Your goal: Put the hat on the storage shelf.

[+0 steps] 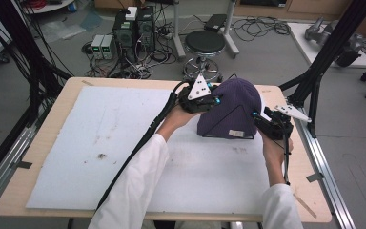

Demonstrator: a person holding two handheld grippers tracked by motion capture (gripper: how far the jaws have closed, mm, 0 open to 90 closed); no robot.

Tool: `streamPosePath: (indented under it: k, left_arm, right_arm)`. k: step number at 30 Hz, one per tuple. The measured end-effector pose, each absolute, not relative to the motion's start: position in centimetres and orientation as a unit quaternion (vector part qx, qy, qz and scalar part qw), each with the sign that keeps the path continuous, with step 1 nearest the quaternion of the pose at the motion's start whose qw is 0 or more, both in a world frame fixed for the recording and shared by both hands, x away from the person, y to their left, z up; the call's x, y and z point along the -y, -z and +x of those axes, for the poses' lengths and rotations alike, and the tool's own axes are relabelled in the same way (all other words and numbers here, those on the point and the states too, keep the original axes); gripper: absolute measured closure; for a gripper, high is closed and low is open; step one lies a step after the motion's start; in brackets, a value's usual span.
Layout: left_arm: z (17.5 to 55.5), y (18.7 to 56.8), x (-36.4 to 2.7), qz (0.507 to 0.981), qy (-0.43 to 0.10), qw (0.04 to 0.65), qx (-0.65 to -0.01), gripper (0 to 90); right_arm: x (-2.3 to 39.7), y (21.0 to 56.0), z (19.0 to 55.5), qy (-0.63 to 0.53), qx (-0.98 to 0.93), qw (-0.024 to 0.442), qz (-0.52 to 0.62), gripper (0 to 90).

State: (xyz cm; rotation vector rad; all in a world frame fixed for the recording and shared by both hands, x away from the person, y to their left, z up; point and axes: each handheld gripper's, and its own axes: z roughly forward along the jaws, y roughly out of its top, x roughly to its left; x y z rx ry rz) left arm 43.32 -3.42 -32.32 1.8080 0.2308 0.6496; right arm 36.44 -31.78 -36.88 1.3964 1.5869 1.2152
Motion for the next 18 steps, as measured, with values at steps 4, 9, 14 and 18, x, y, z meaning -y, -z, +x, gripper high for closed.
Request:
streamPosePath:
  k: [4,9,14,18]
  left_arm:
    - [43.2,32.2,3.2,0.762,-0.263,0.582,-0.108,48.7]
    - [42.8,31.7,2.9,0.752,-0.255,0.597,-0.116,44.7]
    - [42.6,31.6,2.4,0.746,-0.252,0.605,-0.119,42.6]
    - [42.3,31.5,1.4,0.739,-0.26,0.608,-0.131,37.3]
  right_arm:
    - [31.6,36.4,36.0,-0.482,-0.598,0.353,0.535,40.0]
    - [31.0,35.8,35.5,-0.49,-0.593,0.368,0.523,29.5]
    - [29.9,35.5,35.0,-0.482,-0.58,0.411,0.512,19.1]
    - [29.2,35.3,34.6,-0.492,-0.576,0.414,0.505,15.4]
